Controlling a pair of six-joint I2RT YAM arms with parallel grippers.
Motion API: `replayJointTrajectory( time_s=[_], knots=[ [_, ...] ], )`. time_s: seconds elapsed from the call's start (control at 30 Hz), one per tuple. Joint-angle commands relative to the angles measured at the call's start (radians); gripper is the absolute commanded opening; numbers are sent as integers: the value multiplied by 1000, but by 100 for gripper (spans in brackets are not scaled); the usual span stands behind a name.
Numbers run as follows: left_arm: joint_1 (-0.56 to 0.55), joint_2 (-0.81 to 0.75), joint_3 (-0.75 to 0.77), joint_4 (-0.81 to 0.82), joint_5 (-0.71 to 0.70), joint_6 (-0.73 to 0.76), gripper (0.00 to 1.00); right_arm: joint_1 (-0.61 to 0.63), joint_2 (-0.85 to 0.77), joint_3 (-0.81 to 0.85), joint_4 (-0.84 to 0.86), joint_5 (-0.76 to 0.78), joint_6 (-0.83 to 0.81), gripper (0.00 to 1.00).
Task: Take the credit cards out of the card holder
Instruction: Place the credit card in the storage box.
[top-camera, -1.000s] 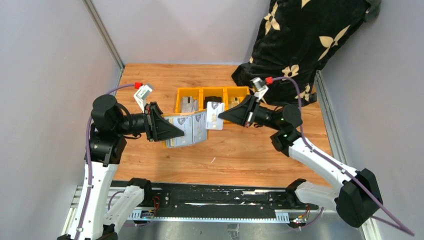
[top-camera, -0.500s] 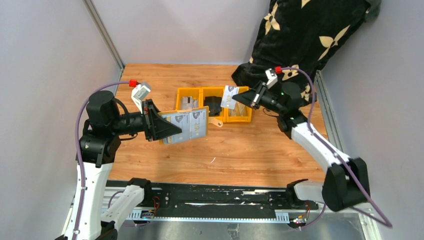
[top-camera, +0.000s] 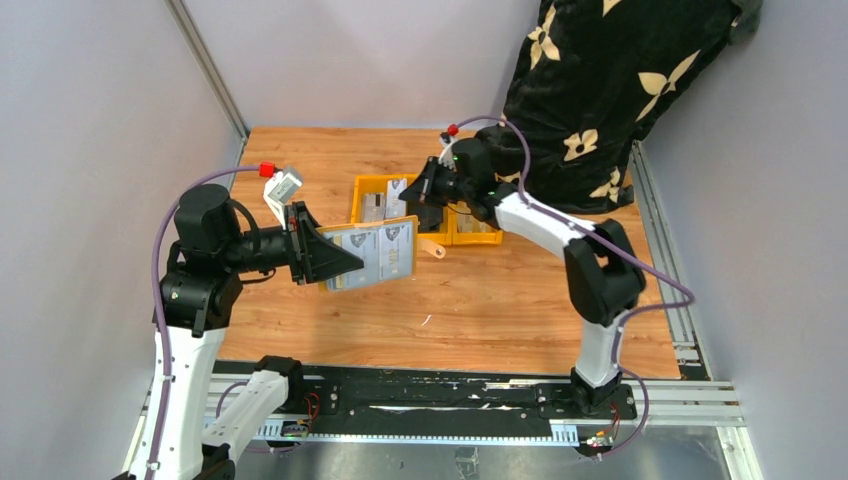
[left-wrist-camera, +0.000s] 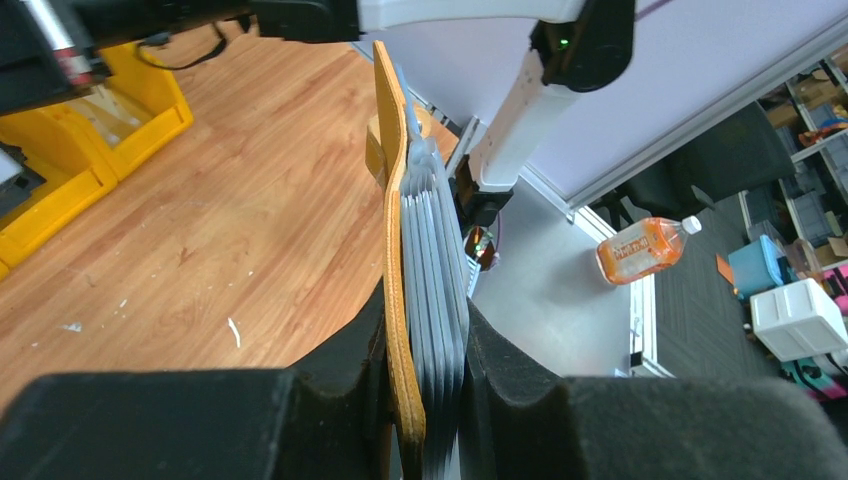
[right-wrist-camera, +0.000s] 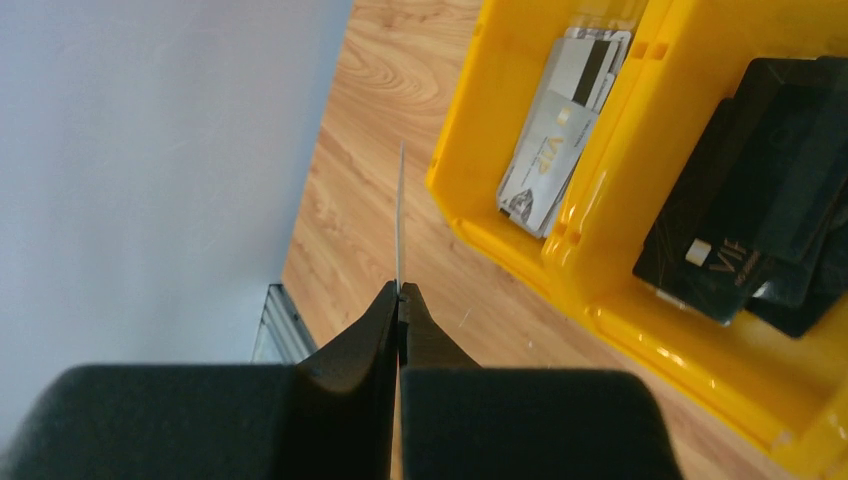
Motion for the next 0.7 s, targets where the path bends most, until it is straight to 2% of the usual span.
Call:
replayJointTrajectory(
  time_s=[0.0,0.27,0.5,0.67],
  knots=[
    [-2,-19,-13,33,22,-8,0,50,150,177,-126,120,-59,0],
    [-2,-31,-21,37,42,-1,0,98,391,439,-217,163,-60,0],
    [-1,-41,-13,21,56,14,0,133,490,541,-253,201,-63,0],
    [-1,-49,-5,15,65,14,0,136,487,556,-244,221,-88,15]
  ],
)
